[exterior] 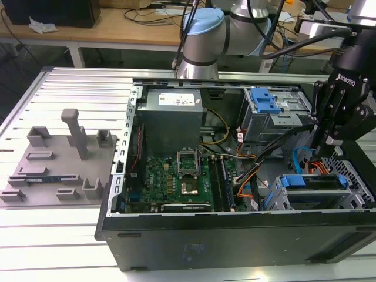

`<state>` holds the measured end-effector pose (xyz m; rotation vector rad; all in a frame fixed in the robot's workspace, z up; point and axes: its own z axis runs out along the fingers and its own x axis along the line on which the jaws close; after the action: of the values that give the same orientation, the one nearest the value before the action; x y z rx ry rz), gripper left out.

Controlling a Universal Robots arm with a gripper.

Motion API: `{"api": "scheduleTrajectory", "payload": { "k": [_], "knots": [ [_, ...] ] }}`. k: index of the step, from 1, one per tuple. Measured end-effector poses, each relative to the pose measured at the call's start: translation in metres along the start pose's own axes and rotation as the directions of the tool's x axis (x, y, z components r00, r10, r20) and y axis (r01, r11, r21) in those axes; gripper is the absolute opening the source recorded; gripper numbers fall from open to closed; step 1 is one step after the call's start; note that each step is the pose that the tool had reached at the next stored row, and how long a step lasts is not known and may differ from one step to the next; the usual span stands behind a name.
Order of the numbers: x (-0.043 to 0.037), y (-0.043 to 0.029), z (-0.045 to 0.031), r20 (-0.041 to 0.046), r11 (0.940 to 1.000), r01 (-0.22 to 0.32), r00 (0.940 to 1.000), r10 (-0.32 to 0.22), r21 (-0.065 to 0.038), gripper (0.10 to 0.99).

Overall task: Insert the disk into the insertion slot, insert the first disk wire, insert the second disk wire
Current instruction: 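Insert the second disk wire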

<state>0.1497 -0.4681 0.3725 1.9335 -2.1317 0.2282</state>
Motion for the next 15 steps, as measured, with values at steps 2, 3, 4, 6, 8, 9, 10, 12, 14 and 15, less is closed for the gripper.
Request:
{"api": "scheduleTrajectory", "payload": {
  "k": [2, 3, 4, 6, 8, 9, 10, 12, 14, 15],
  "knots": [
    [-0.0007, -0.0016, 0.001, 0.0004, 1.0, 0.0, 1.0, 0.0, 0.0, 0.302],
    [-0.001, -0.002, 0.0021, 0.0002, 1.0, 0.0, 1.0, 0.0, 0.0, 0.302],
    [-0.0015, -0.0022, 0.0035, -0.0003, 1.0, 0.0, 1.0, 0.0, 0.0, 0.302],
    [-0.0021, -0.0023, 0.0046, -0.0013, 1.0, 0.0, 1.0, 0.0, 0.0, 0.302],
    [-0.0028, -0.0023, 0.0053, -0.0028, 1.0, 0.0, 1.0, 0.0, 0.0, 0.302],
    [-0.003, -0.0023, 0.0054, -0.0041, 1.0, 0.0, 1.0, 0.0, 0.0, 0.302],
    [-0.0029, -0.0023, 0.0053, -0.0054, 1.0, -0.001, 1.0, 0.001, 0.0, 0.302],
    [-0.003, -0.0023, 0.0053, -0.0062, 1.0, -0.002, 1.0, 0.002, 0.0, 0.302],
    [-0.003, -0.0023, 0.0053, -0.0063, 1.0, -0.002, 1.0, 0.002, 0.0, 0.302],
    [-0.003, -0.0023, 0.0053, -0.0063, 1.0, -0.002, 1.0, 0.002, 0.0, 0.302]
  ]
}}
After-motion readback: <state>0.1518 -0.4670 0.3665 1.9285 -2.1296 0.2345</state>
